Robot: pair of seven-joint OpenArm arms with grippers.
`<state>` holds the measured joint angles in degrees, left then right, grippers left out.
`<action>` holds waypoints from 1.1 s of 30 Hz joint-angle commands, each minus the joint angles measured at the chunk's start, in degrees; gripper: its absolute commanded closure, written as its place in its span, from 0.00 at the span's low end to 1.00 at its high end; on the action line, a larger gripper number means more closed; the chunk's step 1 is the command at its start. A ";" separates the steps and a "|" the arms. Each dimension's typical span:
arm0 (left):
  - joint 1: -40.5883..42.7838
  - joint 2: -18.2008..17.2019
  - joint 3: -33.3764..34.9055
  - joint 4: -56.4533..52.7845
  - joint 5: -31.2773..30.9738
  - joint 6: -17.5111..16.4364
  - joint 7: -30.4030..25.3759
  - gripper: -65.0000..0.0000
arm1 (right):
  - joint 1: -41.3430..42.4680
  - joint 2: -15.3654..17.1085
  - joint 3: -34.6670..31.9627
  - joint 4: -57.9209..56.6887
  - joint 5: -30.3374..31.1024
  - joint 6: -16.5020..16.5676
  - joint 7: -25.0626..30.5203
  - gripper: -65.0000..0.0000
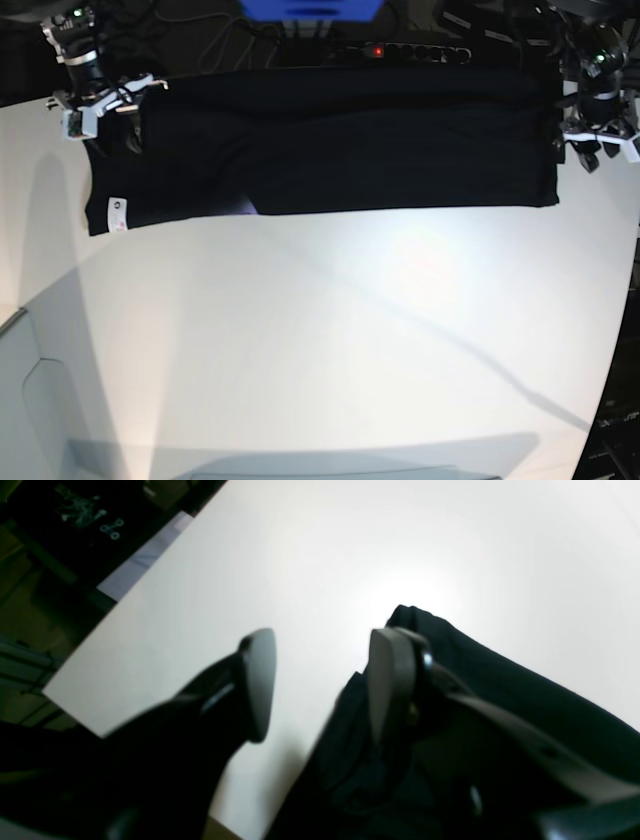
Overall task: Fold the T-shirt properly
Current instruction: 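Hold the ends of the folded black strip with both grippers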
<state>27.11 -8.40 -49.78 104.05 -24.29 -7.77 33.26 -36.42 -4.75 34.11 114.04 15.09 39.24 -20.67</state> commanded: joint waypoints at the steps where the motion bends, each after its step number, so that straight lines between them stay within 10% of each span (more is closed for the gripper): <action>1: 0.10 -0.69 -0.29 0.96 -0.19 0.17 -1.12 0.55 | -0.72 0.31 -0.31 -0.06 0.60 0.76 1.11 0.51; 16: -2.10 -1.40 -0.29 -4.67 0.25 0.17 -1.12 0.54 | 5.61 6.03 2.86 -16.15 -9.33 0.76 1.28 0.51; 23: -1.84 -1.22 -0.29 -3.43 -0.28 0.17 -1.12 0.27 | 7.46 6.12 5.94 -16.15 -9.33 0.76 1.19 0.51; 33: 2.03 0.98 7.27 -4.23 -0.28 0.08 -1.12 0.25 | 8.60 6.56 5.67 -16.68 -9.42 0.76 1.19 0.51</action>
<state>28.56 -6.66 -42.02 99.07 -24.29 -7.66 33.36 -27.53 1.26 39.53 96.57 4.89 39.40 -20.75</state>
